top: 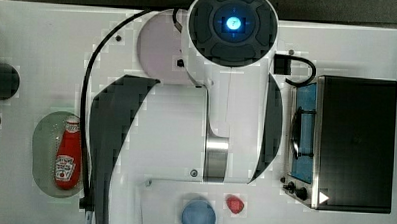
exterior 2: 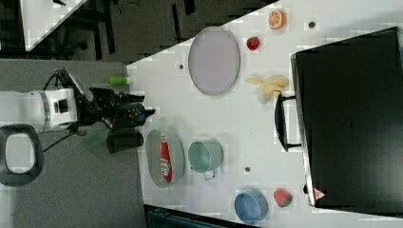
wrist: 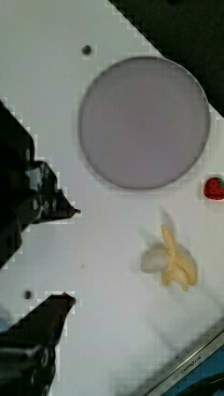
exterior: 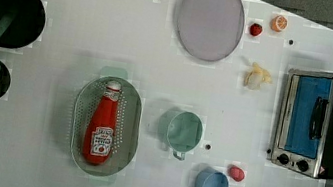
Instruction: Pick ketchup from strainer and place it on the table
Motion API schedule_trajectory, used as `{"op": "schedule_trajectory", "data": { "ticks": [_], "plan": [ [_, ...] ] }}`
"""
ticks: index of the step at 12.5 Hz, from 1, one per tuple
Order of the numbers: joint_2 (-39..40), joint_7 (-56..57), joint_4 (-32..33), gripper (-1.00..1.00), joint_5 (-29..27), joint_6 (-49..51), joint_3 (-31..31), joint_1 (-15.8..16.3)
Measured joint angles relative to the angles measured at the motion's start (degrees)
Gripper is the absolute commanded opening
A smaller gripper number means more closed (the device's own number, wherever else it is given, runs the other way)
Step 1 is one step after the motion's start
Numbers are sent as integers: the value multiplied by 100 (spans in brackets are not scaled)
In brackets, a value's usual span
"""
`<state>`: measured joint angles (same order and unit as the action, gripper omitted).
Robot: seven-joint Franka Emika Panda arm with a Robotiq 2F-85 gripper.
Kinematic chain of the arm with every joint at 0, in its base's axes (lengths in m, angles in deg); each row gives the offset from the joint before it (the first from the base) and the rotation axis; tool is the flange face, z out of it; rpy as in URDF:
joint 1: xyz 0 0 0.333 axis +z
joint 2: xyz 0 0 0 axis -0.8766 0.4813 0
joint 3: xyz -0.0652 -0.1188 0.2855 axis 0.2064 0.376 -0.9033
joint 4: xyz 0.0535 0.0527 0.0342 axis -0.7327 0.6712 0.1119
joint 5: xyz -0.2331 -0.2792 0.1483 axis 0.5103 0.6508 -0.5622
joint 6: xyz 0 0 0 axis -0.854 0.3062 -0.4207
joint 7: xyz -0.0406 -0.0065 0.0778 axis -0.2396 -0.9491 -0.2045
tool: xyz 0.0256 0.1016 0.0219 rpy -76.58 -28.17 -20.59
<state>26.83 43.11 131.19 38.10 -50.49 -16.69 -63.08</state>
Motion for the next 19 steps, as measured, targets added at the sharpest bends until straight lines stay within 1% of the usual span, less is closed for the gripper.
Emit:
{"op": "schedule_trajectory", "data": {
  "ticks": [1,2,3,5,7,10,14,15,17,19],
  "plan": [
    [-219,0,308,58,-192,180,-293,-277],
    [-478,0,604,81,-197,350,-540,-488],
    [-672,0,767,100,-216,439,-738,-612],
    [-831,0,800,100,-286,410,-1082,-647],
    [-755,0,683,100,-302,419,-1585,-618],
    [-598,-1,755,100,-283,326,-2501,-529],
    [-150,-2,811,100,-273,-211,-3744,-379],
    [-10,-2,901,100,-311,-338,-3962,-296],
    [167,-2,1298,100,-332,-792,-4284,-163],
    [291,-4,1790,100,-247,-1674,-4569,-136]
  ]
}}
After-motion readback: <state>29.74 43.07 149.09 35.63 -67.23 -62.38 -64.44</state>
